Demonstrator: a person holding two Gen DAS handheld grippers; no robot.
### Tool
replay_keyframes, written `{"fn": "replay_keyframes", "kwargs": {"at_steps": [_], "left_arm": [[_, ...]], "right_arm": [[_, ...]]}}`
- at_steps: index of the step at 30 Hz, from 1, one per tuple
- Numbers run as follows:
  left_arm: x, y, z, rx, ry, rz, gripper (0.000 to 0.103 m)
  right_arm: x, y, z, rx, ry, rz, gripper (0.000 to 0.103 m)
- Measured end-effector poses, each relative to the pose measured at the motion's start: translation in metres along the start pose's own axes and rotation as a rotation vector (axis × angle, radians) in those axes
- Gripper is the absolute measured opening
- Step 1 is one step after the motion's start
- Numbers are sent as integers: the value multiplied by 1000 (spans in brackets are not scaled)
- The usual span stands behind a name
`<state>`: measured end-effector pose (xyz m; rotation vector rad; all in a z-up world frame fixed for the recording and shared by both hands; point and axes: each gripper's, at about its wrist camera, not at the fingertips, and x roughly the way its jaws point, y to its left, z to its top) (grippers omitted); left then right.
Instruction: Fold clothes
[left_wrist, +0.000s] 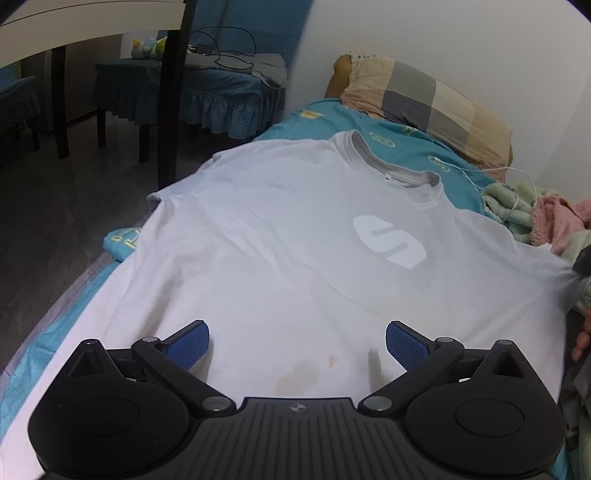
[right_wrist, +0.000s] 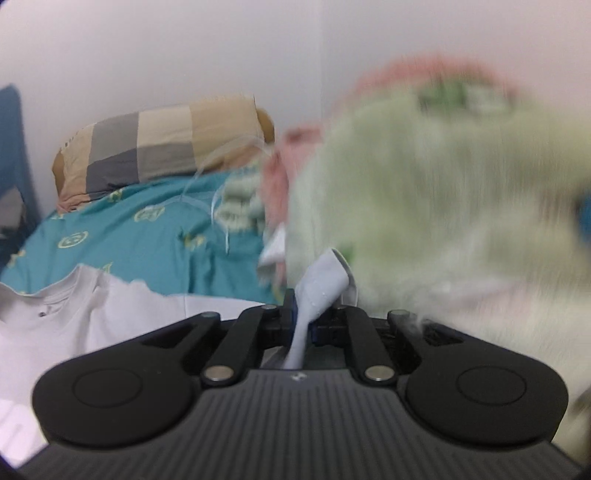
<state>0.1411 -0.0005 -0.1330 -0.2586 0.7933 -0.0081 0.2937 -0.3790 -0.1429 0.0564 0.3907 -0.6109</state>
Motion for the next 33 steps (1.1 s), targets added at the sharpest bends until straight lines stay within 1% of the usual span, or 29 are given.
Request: {"fn": "replay_keyframes", "kwargs": {"at_steps": [1, 3, 6, 7, 10, 12, 13, 14, 15, 16, 17, 19, 21, 24, 28, 31, 33], "left_arm": [[-2, 1, 2, -3, -6, 2, 103], [-6, 4, 6, -8, -22, 7, 103], [-12, 11, 13, -18, -53, 15, 103], [-14, 14, 16, -21, -64, 21, 103], [-19, 25, 22, -37, -92, 44, 103], [-21, 33, 25, -52, -109, 52, 103], [-21, 37, 26, -59, -113, 58, 103], [-20, 40, 27, -65, -112, 62, 103], [-20, 42, 27, -70, -111, 61, 103], [-19, 44, 27, -74, -111, 57, 103], [-17, 45, 28, -76, -110, 53, 103], [-15, 44, 28, -76, -106, 37, 103], [-12, 42, 28, -78, -100, 16, 103], [-12, 39, 26, -78, -92, -15, 103], [-16, 30, 22, -64, -87, -62, 103], [-24, 20, 16, -44, -79, -95, 103], [-29, 11, 9, -18, -67, -109, 102]], "right_arm": [[-5, 9, 7, -46, -37, -6, 10], [-17, 34, 20, -138, -104, 15, 10], [-39, 83, 23, -306, -190, 115, 10], [-47, 101, 20, -365, -204, 167, 10], [-63, 157, -4, -513, -157, 371, 11], [-66, 185, -26, -553, -73, 484, 11], [-64, 194, -36, -556, -25, 516, 11], [-61, 201, -47, -556, 23, 546, 16], [-58, 205, -54, -547, 75, 565, 23], [-55, 206, -60, -531, 118, 576, 44], [-55, 201, -62, -509, 131, 593, 63], [-59, 186, -62, -469, 133, 631, 72], [-75, 166, -57, -437, 129, 664, 74], [-101, 130, -45, -359, 137, 681, 74], [-151, 60, -24, -193, 184, 711, 74], [-195, 1, -12, -64, 207, 687, 74], [-220, -38, -11, 29, 232, 691, 74]]}}
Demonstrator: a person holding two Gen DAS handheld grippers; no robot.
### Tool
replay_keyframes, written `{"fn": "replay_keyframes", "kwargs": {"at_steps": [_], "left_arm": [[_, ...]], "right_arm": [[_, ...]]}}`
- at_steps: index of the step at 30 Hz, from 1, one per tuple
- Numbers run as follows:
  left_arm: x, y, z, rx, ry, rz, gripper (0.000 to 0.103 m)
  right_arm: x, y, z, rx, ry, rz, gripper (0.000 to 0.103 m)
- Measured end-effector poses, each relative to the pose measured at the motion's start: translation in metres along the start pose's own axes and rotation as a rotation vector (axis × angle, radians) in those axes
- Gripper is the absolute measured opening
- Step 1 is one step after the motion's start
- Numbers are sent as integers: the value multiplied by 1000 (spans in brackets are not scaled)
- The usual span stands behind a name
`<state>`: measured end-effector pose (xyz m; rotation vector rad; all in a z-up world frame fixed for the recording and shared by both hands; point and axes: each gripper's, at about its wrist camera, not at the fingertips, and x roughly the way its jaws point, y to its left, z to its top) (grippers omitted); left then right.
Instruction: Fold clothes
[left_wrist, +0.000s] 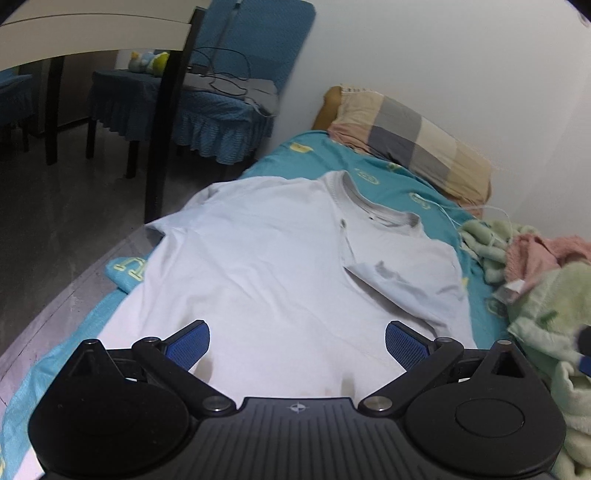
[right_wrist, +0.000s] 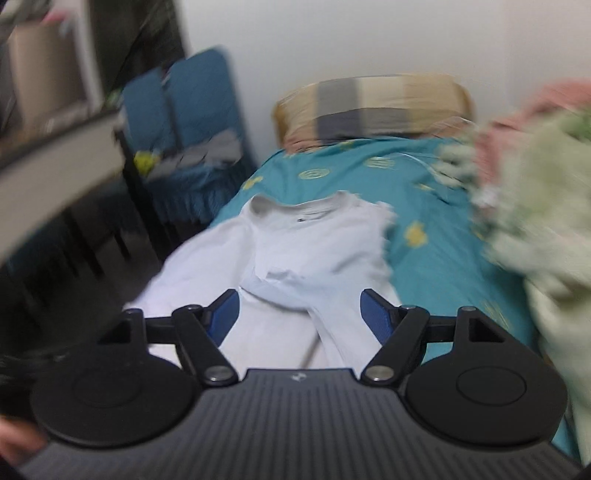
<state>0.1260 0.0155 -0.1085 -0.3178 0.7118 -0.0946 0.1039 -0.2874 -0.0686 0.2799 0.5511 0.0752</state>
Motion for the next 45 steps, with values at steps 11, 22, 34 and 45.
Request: {"fn": "replay_keyframes", "kwargs": {"at_steps": [11, 22, 34, 45], "left_arm": [[-46, -70, -62, 245, 105, -104, 92], [-41, -157, -149, 191, 413, -364, 69], [-27, -182, -174, 217, 554, -431, 2], [-53, -84, -88, 62, 580, -344, 1]], "right_arm": [[-115, -73, -42, 248, -102, -90, 76], [-117, -157, -48, 487, -144, -105, 77], [-90, -159, -52, 486, -62, -76, 77], [-61, -136, -52, 374, 82, -69, 77]]}}
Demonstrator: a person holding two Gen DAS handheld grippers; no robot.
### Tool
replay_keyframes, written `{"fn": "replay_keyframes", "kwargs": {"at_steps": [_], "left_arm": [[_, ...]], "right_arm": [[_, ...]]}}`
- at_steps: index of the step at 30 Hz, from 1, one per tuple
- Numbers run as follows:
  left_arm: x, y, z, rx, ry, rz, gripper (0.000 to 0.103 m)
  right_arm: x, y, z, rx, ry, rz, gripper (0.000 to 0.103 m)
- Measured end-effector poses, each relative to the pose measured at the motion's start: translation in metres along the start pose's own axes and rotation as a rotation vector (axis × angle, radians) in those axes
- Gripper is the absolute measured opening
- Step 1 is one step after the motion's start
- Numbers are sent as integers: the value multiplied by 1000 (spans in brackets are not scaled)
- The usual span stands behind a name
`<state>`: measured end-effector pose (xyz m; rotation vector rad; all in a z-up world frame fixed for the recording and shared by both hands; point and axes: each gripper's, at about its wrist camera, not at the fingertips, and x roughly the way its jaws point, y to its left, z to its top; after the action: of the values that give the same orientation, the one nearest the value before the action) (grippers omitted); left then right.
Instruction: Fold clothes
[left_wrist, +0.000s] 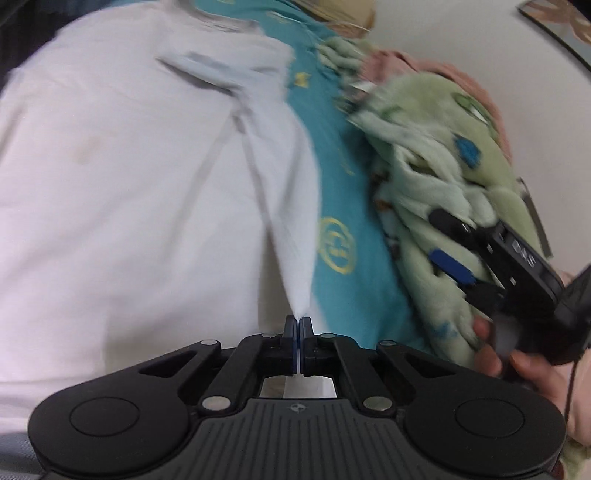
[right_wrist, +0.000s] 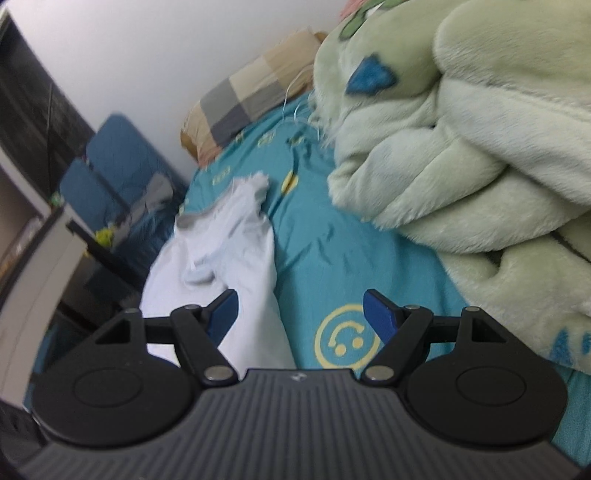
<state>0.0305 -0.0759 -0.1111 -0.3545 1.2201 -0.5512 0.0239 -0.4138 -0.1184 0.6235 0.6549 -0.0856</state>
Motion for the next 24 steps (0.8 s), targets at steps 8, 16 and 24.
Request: {"fn": "replay_keyframes", "kwargs": {"at_steps": [8, 16, 24], "left_arm": [[20, 39, 1, -82, 15, -21, 7], [3, 29, 53, -115, -125, -44, 53], [64, 11, 152, -124, -254, 18, 62]], "right_arm": [[22, 17, -9, -78, 101, -36, 77], [17, 32, -13, -108, 111, 40, 77], [39, 32, -15, -95, 156, 29, 76]]}}
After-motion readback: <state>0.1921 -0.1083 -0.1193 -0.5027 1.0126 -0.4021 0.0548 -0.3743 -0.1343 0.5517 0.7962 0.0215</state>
